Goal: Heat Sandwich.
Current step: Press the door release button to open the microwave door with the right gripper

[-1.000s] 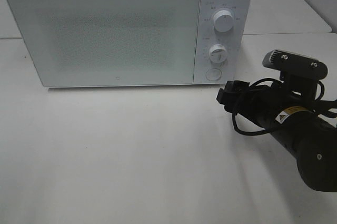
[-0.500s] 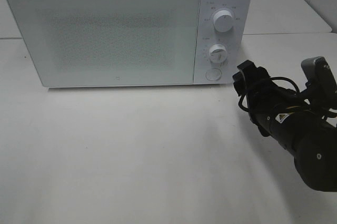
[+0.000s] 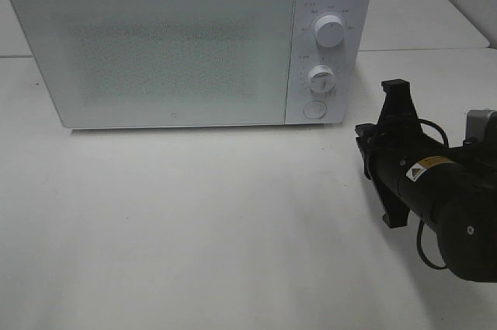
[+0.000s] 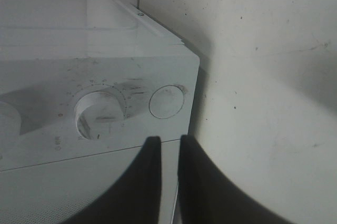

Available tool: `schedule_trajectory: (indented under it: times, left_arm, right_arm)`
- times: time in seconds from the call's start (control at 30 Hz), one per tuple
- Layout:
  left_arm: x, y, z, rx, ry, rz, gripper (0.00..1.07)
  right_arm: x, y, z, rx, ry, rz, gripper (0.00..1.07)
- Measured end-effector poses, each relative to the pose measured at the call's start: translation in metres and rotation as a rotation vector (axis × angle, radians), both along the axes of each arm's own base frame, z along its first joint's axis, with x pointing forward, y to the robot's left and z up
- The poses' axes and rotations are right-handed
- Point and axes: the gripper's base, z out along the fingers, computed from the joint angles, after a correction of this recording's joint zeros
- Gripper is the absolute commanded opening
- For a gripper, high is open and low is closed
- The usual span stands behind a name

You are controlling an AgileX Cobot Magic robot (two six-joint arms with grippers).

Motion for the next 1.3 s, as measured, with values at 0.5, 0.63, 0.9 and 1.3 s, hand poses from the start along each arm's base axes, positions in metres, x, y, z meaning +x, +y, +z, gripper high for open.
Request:
schedule_trajectory:
  times: [0.5,0.63,0.9,1.3]
  left_arm:
    - [0.000,0.000,0.000,0.000,0.000,0.000,0.98]
    - [0.000,0.000,0.000,0.000,0.000,0.000,0.98]
    - [0.000,0.000,0.000,0.000,0.000,0.000,0.98]
    - [0.000,0.000,0.000,0.000,0.000,0.000,0.98]
  right_arm:
    - [0.015,0.013,-0.003,0.017,0.003,0.004,0.00]
    - [0.023,0.020,-0.010,0.018,0.030,0.009,0.00]
    - [0.043,0.030,-0.020,0.025,0.061,0.011,0.00]
    - [0.089,0.031,-0.028,0.047,0.065,-0.012,0.00]
